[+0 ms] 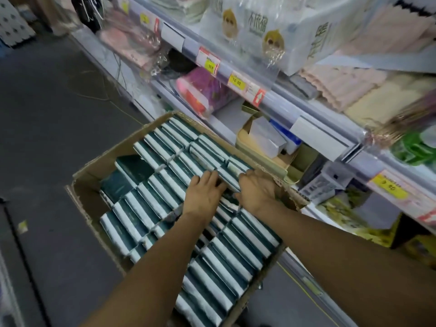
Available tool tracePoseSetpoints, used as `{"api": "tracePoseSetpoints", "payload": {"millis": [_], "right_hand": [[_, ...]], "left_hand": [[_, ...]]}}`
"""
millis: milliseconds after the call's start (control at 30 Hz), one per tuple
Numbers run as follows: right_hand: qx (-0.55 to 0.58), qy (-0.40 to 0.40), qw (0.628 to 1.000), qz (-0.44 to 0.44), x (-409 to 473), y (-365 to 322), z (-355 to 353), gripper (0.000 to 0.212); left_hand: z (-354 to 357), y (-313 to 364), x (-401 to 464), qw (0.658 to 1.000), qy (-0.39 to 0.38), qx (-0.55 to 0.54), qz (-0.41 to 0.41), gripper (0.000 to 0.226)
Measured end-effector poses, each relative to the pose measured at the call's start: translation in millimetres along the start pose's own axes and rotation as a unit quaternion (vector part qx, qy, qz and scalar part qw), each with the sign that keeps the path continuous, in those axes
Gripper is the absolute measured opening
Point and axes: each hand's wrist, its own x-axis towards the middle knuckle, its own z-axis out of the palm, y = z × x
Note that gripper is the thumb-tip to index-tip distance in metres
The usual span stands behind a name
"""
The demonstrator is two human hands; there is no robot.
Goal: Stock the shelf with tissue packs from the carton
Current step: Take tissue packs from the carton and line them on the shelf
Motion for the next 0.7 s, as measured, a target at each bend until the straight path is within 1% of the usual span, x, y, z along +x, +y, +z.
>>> {"api": "tracePoseSetpoints", "payload": {"millis": [67, 133, 200, 267, 333, 367, 400, 433, 500, 533, 567, 600, 633, 667, 700], "right_hand": [[0.029, 0.005, 0.999, 0.02, 4.3, -2.1, -0.5, 0.027], [0.077, 0.026, 0.996, 0.037, 2.4, 0.6, -5.9, 0.024], [0.138, 0.057, 0.988, 0.049, -9.5, 6.9, -18.6, 0.03], [0.196, 0.092, 0.974, 0.061, -27.2, 16.4, -37.0, 0.037], [0.246, 0.115, 0.959, 0.084, -48.4, 25.2, -59.1, 0.038], [0.258, 0.12, 0.954, 0.09, -59.6, 29.0, -71.0, 0.037], [0.259, 0.127, 0.953, 0.09, -71.8, 31.9, -83.6, 0.037], [0.254, 0.141, 0.953, 0.087, -85.1, 34.1, -97.0, 0.037], [0.25, 0.179, 0.949, 0.073, -115.1, 38.4, -124.6, 0.038], [0.251, 0.199, 0.945, 0.06, -131.2, 40.7, -137.0, 0.038], [0.253, 0.22, 0.941, 0.043, -148.4, 43.2, -148.9, 0.037], [0.252, 0.243, 0.936, 0.027, -164.9, 46.6, -159.3, 0.036], [0.246, 0.275, 0.929, 0.008, -181.6, 51.3, -169.1, 0.033], [0.237, 0.312, 0.92, -0.015, -196.9, 57.2, -178.9, 0.03], [0.23, 0.341, 0.911, -0.037, -210.7, 64.5, -188.4, 0.03]], "left_hand": [[-2.1, -2.2, 0.4, 1.0, 0.007, 0.011, 0.015, 0.042], [-8.4, -6.9, -1.7, 0.999, 0.018, 0.009, 0.04, 0.04], [-20.9, -14.8, -10.0, 0.998, 0.028, -0.024, 0.048, 0.04], [-39.5, -21.5, -25.3, 0.997, 0.023, -0.067, 0.044, 0.036], [-59.5, -23.9, -44.1, 0.992, 0.001, -0.127, 0.018, 0.029], [-71.2, -23.6, -52.7, 0.984, -0.011, -0.178, -0.014, 0.026], [-85.0, -21.8, -61.2, 0.968, -0.017, -0.245, -0.052, 0.024], [-95.1, -19.8, -67.6, 0.943, -0.025, -0.319, -0.092, 0.024], [-123.9, -10.8, -78.8, 0.876, -0.003, -0.458, -0.149, 0.026], [-141.4, -5.1, -83.6, 0.836, 0.015, -0.522, -0.168, 0.028], [-157.8, 0.6, -87.0, 0.787, 0.025, -0.59, -0.181, 0.034], [-176.1, 6.8, -90.9, 0.732, 0.028, -0.656, -0.18, 0.04], [-193.3, 13.0, -93.3, 0.689, 0.03, -0.702, -0.177, 0.042], [-211.4, 18.9, -95.2, 0.667, 0.029, -0.723, -0.175, 0.036], [-229.5, 24.3, -96.8, 0.653, 0.023, -0.736, -0.177, 0.028]]}}
